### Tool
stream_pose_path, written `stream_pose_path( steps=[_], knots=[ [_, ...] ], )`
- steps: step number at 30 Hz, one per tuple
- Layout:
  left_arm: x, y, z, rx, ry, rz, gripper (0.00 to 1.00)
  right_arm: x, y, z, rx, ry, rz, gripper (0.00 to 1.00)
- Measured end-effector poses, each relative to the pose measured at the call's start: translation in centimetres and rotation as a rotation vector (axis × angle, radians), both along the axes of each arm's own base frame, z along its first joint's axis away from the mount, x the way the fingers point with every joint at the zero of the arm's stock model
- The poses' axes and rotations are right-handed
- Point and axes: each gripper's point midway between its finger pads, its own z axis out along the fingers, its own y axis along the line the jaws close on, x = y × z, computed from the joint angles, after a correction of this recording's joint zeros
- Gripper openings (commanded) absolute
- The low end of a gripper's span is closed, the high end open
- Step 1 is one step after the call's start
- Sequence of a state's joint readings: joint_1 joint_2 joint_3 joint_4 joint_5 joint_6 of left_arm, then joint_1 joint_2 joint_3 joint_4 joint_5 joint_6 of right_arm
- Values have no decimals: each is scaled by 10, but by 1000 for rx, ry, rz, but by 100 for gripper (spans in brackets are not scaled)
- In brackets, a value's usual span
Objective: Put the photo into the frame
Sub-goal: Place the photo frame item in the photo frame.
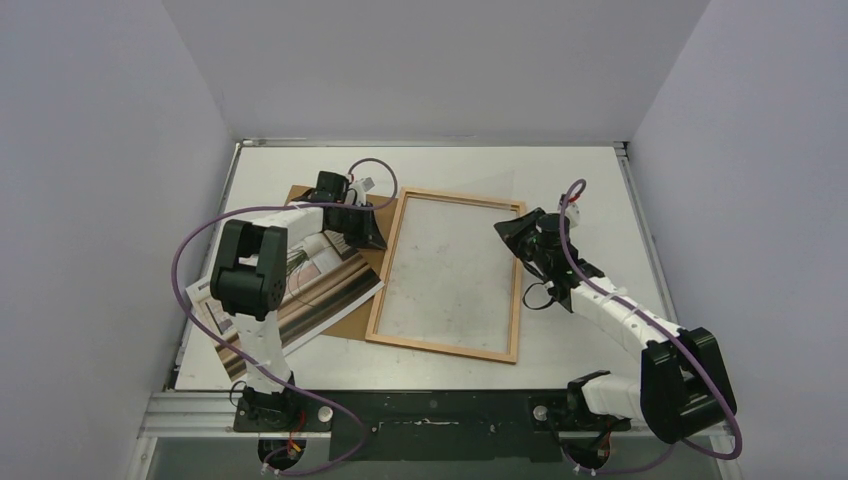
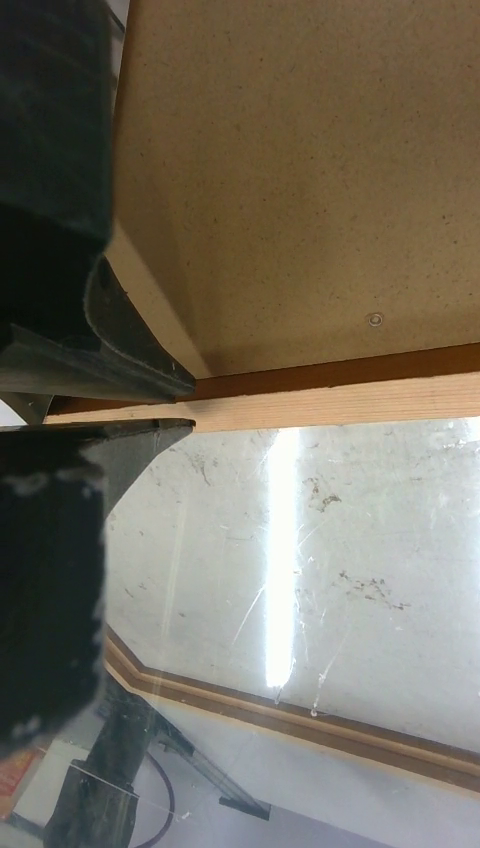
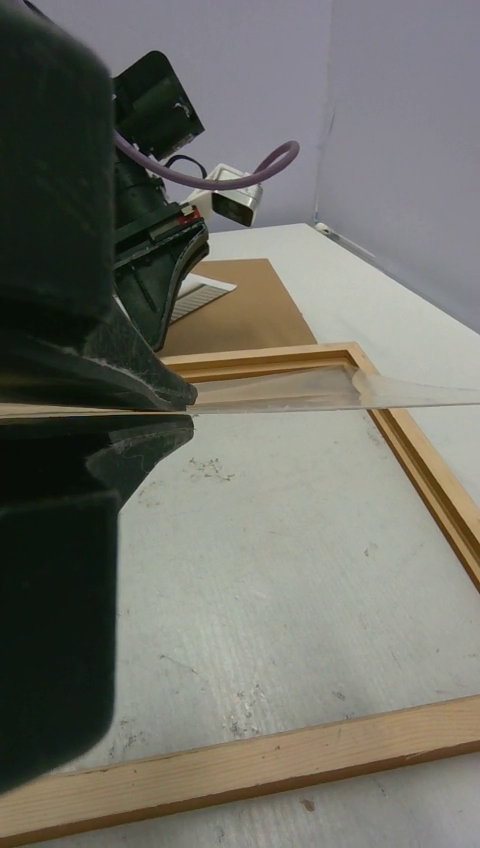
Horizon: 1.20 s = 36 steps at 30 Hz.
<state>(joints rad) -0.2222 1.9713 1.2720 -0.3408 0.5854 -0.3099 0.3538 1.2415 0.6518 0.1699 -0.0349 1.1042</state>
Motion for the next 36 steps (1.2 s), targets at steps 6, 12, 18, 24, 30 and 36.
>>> stream_pose_path(
  steps=[6, 12, 18, 24, 30, 36],
  knots=[
    [-1, 0, -2, 2, 3, -5, 0, -4, -7, -16, -2, 15, -14, 8],
    [-1, 0, -3, 4, 4, -7, 0, -10, -11, -29, -17, 12, -8, 11],
    [-2, -2, -4, 4, 5, -12, 0, -10, -9, -35, -28, -28, 20, 13],
    [-3, -2, -5, 4, 9, -16, 0, -9, -6, -34, -32, -79, 46, 13],
    [-4, -2, -8, 1, 16, -21, 0, -7, -4, -46, -17, -85, 53, 10],
    [-4, -3, -8, -2, 17, -23, 0, -10, -1, -44, 17, -96, 63, 7]
  ],
)
